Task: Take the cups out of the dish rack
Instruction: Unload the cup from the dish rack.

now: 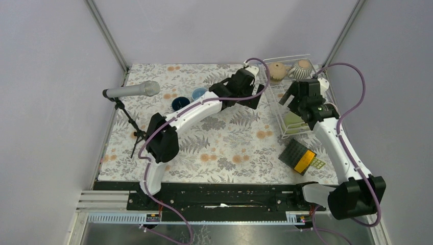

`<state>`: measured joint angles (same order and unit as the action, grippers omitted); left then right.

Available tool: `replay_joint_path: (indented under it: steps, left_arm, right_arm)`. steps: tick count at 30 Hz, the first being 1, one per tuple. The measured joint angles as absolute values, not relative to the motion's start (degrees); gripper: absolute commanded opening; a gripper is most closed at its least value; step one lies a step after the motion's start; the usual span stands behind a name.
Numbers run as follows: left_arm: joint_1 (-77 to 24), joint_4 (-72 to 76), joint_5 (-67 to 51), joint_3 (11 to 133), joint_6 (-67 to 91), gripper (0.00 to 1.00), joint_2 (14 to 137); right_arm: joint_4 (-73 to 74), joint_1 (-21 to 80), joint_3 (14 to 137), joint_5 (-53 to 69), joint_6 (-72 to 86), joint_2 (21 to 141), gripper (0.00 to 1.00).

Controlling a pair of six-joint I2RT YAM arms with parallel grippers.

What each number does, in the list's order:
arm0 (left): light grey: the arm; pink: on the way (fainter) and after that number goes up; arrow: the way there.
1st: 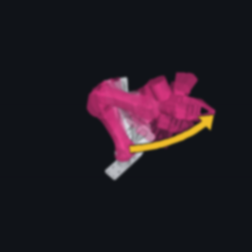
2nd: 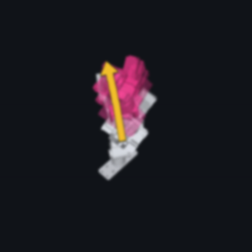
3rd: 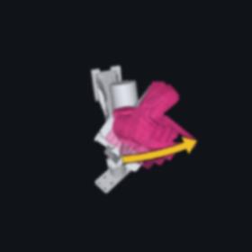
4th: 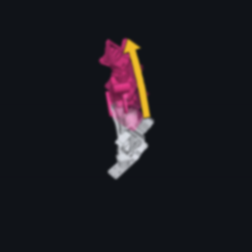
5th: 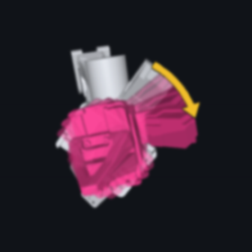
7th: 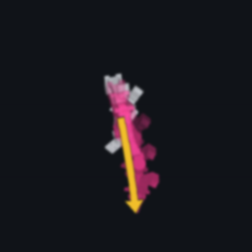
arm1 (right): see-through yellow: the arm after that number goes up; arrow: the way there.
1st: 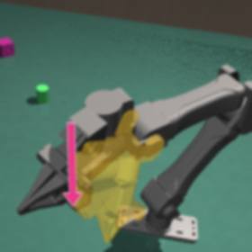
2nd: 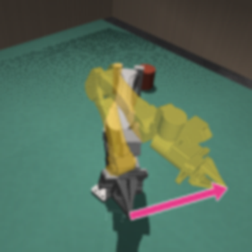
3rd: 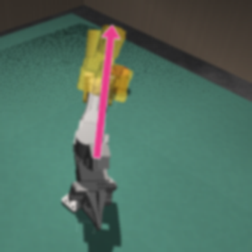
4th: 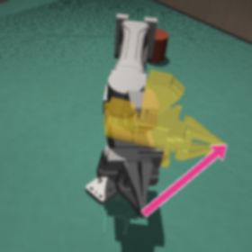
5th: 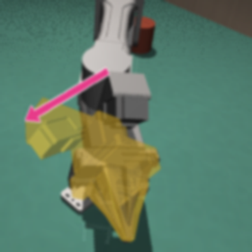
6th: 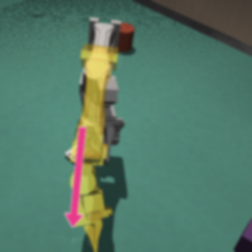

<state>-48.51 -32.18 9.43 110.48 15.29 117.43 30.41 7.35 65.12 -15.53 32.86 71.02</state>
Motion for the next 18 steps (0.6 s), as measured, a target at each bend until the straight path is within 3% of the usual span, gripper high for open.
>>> replay_joint_path:
  steps: [13,18]
  left_arm:
    - [-55.4,-32.9,8.7,91.5,17.0,0.99,96.7]
    - [-59.0,-31.9,8.2,85.2,17.0,0.99,92.6]
  right_arm:
    - [29.1,-0.8,77.3,-15.2,26.5,88.0,0.99]
    - [28.9,-3.0,79.1,-14.9,25.0,92.3,0.91]
